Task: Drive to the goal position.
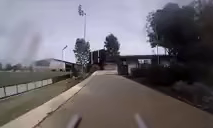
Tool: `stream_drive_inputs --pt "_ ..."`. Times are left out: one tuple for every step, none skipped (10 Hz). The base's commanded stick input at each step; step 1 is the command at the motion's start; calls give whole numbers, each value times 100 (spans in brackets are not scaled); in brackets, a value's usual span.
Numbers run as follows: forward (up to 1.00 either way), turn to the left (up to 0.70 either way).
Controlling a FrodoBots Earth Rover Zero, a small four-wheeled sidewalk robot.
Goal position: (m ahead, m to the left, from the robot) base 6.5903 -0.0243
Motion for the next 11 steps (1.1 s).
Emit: stream_drive_inputs --pt "100 0" --pt "100 0" --pt "100 0" --pt "100 0" --pt "100 0" --pt "100 0" --pt "100 0" --pt "100 0" --pt "100 0" --pt "100 0" --pt "100 0"
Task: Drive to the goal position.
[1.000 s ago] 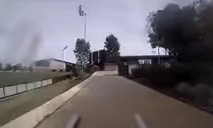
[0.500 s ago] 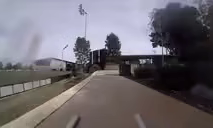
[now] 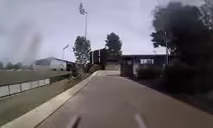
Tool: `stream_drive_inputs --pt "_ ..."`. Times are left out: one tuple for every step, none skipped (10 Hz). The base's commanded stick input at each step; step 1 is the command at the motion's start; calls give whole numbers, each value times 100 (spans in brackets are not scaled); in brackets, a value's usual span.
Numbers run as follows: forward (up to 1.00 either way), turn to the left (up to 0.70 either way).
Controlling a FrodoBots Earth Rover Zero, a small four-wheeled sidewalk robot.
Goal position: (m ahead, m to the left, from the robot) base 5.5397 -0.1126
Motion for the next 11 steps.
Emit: stream_drive_inputs --pt "100 0" --pt "100 0" --pt "100 0" --pt "100 0" --pt "100 0" --pt "100 0" --pt "100 0" --pt "100 0" --pt "100 0" --pt "100 0" --pt "100 0"
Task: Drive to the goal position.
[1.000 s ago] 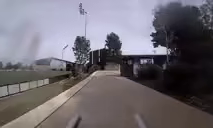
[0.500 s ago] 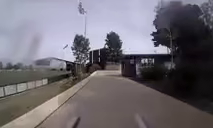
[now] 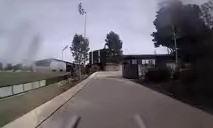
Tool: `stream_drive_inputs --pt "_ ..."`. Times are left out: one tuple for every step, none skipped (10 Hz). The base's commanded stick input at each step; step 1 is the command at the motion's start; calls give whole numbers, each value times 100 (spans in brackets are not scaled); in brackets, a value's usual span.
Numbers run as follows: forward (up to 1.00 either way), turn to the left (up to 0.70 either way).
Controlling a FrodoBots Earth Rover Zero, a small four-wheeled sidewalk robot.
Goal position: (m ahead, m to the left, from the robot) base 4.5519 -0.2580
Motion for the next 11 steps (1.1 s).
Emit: stream_drive_inputs --pt "100 0" --pt "100 0" --pt "100 0" --pt "100 0" --pt "100 0" --pt "100 0" --pt "100 0" --pt "100 0" --pt "100 0" --pt "100 0" --pt "100 0"
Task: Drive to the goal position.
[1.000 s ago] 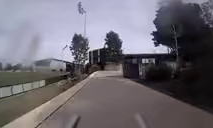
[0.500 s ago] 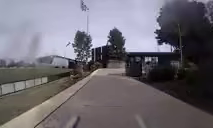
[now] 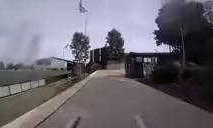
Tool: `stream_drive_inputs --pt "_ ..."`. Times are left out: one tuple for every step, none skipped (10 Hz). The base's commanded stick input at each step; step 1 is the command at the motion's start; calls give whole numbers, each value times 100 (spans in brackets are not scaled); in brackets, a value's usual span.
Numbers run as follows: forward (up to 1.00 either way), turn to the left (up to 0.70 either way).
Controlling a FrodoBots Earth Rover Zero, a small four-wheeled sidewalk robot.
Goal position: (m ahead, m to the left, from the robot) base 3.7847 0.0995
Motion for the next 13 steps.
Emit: stream_drive_inputs --pt "100 0" --pt "100 0" --pt "100 0" --pt "100 0" --pt "100 0" --pt "100 -1" --pt "100 -15" --pt "100 -29" --pt "100 0" --pt "100 0" --pt "100 0" --pt "100 0" --pt "100 0"
